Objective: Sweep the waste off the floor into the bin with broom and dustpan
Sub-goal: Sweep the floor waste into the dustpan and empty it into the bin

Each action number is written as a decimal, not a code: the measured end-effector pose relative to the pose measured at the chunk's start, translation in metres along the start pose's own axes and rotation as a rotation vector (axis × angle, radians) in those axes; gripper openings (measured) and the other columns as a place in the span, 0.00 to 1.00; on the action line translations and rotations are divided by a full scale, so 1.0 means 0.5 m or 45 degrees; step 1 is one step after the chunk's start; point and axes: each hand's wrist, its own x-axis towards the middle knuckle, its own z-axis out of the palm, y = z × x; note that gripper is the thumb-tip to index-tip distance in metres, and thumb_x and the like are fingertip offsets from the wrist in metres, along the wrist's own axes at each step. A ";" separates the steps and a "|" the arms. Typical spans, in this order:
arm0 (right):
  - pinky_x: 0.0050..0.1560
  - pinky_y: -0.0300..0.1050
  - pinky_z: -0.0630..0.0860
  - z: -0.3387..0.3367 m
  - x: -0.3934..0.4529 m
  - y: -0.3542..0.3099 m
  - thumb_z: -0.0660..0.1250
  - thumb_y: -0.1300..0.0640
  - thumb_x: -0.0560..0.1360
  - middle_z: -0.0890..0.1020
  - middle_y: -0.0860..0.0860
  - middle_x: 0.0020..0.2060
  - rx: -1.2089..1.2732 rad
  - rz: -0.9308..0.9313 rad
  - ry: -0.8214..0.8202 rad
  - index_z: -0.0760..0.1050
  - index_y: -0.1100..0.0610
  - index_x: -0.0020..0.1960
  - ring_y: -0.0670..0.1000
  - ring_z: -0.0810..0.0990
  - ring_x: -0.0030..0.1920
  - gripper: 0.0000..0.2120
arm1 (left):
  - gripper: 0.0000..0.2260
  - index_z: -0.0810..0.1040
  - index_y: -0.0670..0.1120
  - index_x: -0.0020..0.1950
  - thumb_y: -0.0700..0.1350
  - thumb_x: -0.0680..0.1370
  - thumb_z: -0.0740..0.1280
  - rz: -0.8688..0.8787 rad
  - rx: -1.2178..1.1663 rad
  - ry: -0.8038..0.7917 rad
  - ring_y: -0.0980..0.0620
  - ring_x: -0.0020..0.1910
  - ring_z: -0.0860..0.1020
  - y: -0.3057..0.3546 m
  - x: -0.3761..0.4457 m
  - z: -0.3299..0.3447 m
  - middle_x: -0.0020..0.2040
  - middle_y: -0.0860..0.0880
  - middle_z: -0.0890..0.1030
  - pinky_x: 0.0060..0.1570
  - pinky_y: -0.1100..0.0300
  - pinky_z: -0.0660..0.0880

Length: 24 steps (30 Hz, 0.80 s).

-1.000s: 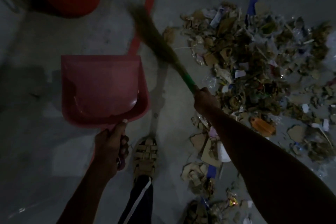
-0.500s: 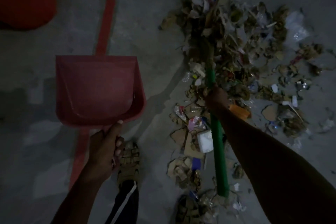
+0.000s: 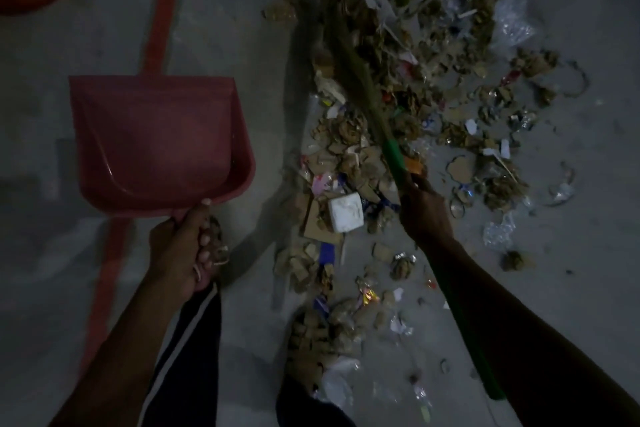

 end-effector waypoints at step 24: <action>0.44 0.53 0.80 0.282 -0.212 -0.082 0.59 0.60 0.80 0.69 0.55 0.68 -0.196 -0.549 -0.599 0.59 0.54 0.77 0.59 0.81 0.46 0.26 | 0.22 0.67 0.47 0.31 0.56 0.77 0.72 -0.199 -0.231 0.348 0.53 0.18 0.62 -0.310 -0.157 -0.158 0.25 0.49 0.67 0.31 0.65 0.59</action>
